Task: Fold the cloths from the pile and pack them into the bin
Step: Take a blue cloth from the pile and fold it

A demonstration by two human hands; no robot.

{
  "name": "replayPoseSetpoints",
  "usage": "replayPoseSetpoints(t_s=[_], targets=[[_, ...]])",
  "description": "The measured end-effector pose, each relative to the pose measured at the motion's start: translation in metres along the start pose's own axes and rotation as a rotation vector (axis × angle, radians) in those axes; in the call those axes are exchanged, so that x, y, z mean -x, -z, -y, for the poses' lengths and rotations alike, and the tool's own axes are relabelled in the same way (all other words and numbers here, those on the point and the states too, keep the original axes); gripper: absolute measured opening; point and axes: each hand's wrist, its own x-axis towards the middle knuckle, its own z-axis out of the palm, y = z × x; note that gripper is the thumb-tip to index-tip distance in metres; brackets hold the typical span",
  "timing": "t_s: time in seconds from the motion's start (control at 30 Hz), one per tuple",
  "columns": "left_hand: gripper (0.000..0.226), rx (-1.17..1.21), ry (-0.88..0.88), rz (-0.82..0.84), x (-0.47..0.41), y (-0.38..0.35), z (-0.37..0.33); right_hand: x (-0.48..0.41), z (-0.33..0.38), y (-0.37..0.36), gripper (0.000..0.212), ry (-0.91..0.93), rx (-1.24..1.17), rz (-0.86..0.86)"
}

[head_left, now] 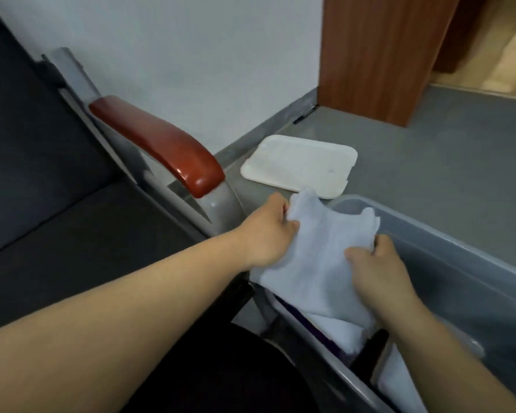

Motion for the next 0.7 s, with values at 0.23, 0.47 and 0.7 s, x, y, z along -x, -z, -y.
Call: replayPoseSetpoints(t_s=[0.23,0.47,0.7], targets=[[0.016,-0.172,0.044,0.186,-0.075,-0.078,0.022,-0.044,-0.087,0.005,0.029,-0.288,-0.047,-0.096],[0.048,-0.303,0.053,0.306,-0.099,-0.110,0.060,-0.066,-0.129,-0.011,0.067,-0.444,0.298,0.084],[0.036,-0.260,0.075,0.375,-0.079,-0.088,0.057,-0.063,-0.105,-0.007,0.084,-0.278,0.733,0.139]])
